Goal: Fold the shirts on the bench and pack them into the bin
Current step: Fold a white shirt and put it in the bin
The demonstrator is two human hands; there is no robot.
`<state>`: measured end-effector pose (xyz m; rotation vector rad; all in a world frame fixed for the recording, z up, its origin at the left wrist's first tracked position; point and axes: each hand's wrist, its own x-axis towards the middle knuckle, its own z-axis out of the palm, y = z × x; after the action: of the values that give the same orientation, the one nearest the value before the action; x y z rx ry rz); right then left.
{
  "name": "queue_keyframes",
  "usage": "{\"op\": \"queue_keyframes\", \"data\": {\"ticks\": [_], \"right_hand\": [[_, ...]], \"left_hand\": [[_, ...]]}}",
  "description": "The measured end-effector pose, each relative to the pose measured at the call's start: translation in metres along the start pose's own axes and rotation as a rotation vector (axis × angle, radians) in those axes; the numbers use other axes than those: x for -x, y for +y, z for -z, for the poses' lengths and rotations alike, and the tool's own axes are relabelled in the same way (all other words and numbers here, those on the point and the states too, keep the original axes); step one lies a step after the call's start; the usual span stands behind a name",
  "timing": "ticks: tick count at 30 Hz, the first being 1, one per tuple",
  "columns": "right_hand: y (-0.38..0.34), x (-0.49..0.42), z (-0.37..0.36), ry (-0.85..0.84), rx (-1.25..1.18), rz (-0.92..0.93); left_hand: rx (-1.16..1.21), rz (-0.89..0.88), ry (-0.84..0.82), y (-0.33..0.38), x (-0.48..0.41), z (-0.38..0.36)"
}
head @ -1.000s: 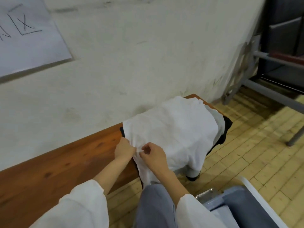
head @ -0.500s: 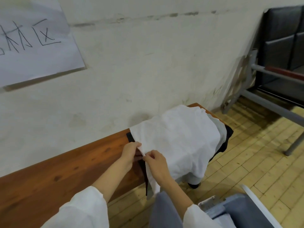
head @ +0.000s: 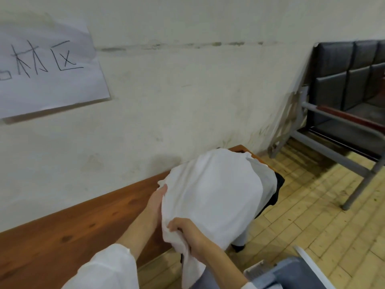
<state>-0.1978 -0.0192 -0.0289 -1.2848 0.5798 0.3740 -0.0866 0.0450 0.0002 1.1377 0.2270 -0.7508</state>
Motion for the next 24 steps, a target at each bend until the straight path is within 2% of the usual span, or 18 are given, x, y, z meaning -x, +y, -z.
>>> {"op": "queue_keyframes", "data": {"ticks": [6,12,18,20,22,24], "right_hand": [[-0.018,0.006,-0.053,-0.176,-0.023,0.051],[-0.011,-0.005,-0.185,-0.308,0.121,0.058],[0.037,-0.022,-0.307,-0.424,0.158,-0.151],[0.048,-0.019,-0.333,-0.407,0.335,-0.187],[0.052,-0.015,-0.34,-0.375,0.525,-0.164],[0.055,-0.023,-0.325,-0.299,0.491,-0.046]], "left_hand": [[0.056,-0.051,0.069,0.035,0.034,0.046],[-0.041,-0.204,0.221,0.078,0.062,0.17],[-0.061,-0.256,0.375,0.082,0.11,0.297],[-0.212,-0.25,0.503,0.08,0.125,0.324],[-0.49,-0.267,0.676,0.075,0.129,0.347],[-0.848,-0.276,0.812,0.071,0.129,0.356]]}}
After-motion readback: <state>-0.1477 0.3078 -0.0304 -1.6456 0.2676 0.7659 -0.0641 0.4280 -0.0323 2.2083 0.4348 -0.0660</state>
